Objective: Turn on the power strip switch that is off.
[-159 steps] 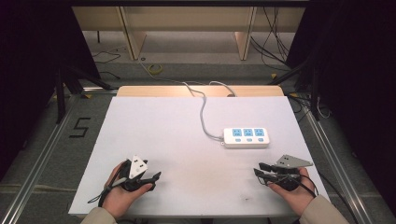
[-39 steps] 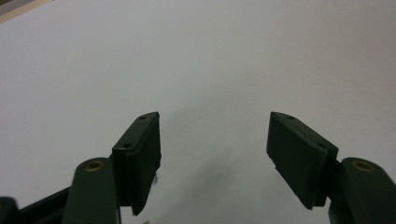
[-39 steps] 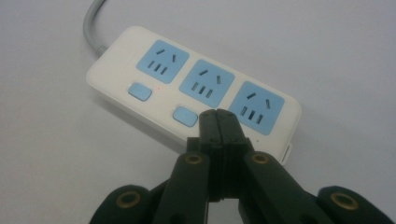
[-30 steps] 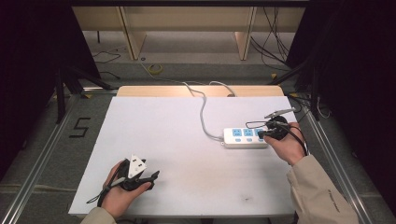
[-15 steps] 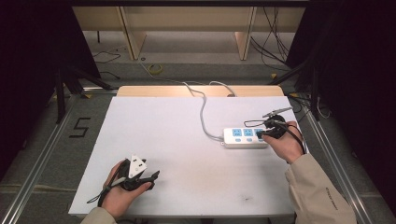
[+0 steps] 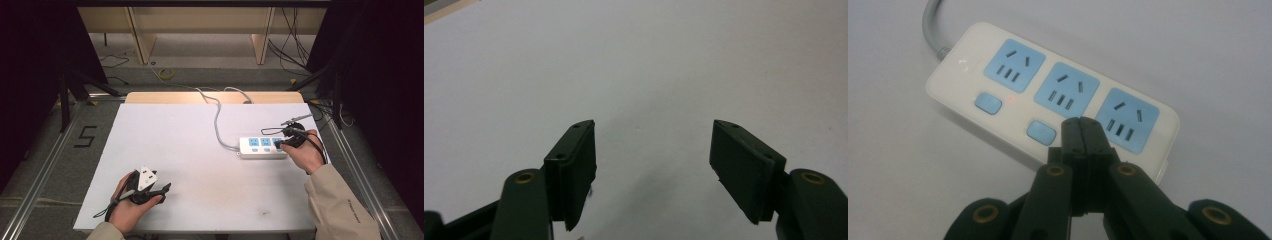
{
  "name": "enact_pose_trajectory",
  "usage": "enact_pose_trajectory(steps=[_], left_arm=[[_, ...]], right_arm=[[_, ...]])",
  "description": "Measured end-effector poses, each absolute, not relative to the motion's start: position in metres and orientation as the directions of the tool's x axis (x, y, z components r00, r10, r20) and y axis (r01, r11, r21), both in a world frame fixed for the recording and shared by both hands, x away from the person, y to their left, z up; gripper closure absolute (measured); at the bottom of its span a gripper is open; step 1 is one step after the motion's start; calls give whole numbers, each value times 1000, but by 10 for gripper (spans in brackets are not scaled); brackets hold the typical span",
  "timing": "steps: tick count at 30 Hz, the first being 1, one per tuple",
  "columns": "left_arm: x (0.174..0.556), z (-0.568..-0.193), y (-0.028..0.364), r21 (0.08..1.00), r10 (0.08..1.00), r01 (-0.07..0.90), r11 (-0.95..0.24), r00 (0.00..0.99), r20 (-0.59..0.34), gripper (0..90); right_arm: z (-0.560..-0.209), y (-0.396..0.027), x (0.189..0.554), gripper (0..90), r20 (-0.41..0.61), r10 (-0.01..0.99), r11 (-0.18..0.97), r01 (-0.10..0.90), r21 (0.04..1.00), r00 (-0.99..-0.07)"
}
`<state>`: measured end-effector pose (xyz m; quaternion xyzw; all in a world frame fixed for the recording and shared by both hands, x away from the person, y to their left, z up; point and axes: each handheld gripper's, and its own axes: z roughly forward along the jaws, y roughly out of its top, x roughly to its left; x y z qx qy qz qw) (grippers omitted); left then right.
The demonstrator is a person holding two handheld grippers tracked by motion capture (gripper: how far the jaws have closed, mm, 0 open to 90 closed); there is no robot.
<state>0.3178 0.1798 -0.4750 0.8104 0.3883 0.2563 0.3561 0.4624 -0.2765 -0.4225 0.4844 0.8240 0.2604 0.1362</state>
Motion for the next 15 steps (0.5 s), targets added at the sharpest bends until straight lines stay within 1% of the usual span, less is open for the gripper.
enact_pose_trajectory(steps=[15], left_arm=[[318,-475,180,776,811,447,-445,568,138,349]], right_arm=[[-420,-274,466,900,31,870,396,733,553,-493]])
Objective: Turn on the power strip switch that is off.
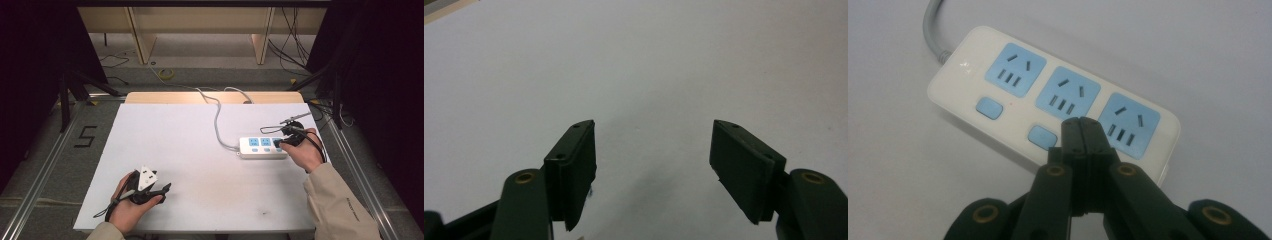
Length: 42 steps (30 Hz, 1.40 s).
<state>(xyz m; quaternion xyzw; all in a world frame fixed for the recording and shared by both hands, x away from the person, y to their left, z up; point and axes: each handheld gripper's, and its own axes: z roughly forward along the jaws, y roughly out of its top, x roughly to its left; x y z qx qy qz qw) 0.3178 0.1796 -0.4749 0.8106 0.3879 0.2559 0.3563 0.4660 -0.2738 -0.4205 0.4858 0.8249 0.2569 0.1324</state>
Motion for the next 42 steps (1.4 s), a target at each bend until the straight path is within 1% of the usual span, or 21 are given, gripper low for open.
enact_pose_trajectory(steps=[20,42], left_arm=[[318,-475,180,776,811,447,-444,569,137,349],[318,-475,179,776,810,445,-446,570,138,348]], right_arm=[[-422,-273,474,900,40,875,395,758,518,-483],[-431,-279,481,900,37,892,388,806,447,-450]])
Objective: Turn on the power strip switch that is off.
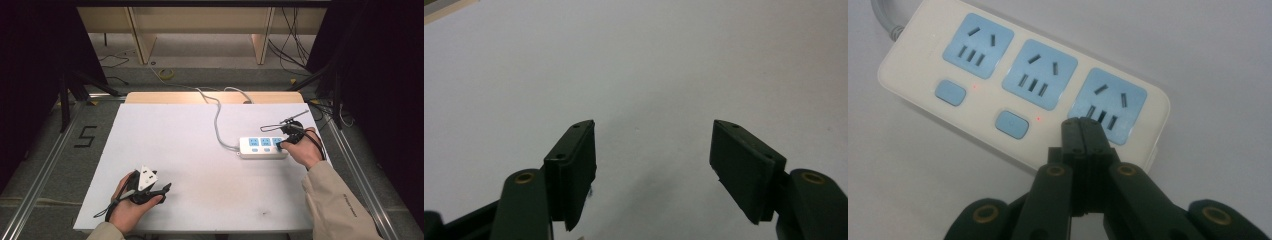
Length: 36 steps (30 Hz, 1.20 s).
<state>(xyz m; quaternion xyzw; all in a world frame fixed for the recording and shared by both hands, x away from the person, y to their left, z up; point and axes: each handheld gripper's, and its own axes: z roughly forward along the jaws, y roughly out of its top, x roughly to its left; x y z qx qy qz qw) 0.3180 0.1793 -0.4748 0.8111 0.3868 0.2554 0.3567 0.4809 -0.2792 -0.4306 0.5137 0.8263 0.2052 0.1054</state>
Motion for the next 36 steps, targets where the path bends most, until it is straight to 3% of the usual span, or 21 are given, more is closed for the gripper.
enact_pose_trajectory(steps=[36], left_arm=[[318,-475,177,776,807,441,-451,573,143,348]], right_arm=[[-433,-278,484,900,49,899,378,825,420,-436]])
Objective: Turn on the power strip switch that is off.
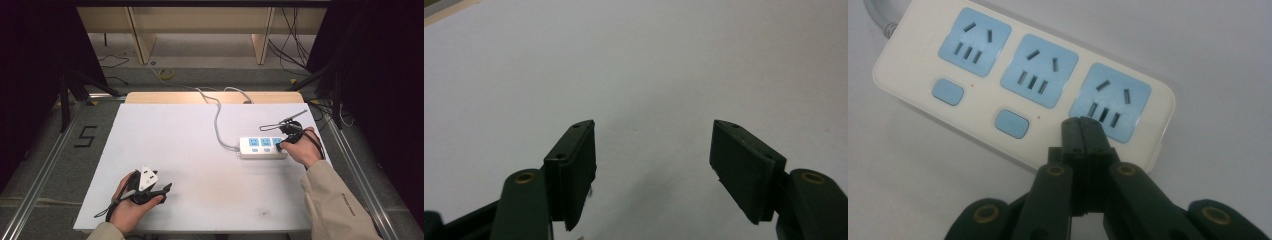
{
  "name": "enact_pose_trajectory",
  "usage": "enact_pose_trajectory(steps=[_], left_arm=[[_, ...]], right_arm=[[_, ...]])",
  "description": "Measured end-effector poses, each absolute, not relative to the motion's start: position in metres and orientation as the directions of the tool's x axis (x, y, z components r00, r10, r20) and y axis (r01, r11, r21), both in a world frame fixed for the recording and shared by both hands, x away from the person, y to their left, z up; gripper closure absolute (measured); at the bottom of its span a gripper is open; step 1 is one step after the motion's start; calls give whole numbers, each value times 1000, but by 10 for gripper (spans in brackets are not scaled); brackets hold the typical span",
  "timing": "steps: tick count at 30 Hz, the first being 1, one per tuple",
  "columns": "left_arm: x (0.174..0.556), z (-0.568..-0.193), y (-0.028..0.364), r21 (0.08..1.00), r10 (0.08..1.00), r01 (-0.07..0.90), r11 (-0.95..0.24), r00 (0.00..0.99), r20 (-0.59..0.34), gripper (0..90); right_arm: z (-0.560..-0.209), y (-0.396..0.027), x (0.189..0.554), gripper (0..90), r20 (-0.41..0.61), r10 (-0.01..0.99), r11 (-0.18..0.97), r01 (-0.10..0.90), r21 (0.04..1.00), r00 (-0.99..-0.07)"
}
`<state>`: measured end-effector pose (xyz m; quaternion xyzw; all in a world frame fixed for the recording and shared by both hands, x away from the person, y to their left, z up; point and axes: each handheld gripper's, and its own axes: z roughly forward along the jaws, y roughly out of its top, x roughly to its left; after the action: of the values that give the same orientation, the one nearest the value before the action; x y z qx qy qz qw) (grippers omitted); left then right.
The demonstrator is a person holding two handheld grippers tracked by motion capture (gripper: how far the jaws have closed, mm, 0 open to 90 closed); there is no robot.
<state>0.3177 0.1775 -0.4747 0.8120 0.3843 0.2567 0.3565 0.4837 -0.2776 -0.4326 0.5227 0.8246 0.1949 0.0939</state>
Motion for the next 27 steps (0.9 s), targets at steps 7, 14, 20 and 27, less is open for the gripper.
enact_pose_trajectory(steps=[7,14,20,27], left_arm=[[318,-475,177,776,807,441,-451,573,143,348],[318,-475,177,776,806,441,-452,574,143,348],[318,-475,177,775,806,440,-454,574,145,348],[318,-475,177,776,807,440,-451,573,144,348]], right_arm=[[-433,-278,484,900,57,902,369,831,415,-429],[-433,-277,484,900,54,902,370,832,413,-428],[-433,-277,484,900,46,902,374,830,414,-430],[-433,-276,483,900,39,903,374,830,414,-427]])
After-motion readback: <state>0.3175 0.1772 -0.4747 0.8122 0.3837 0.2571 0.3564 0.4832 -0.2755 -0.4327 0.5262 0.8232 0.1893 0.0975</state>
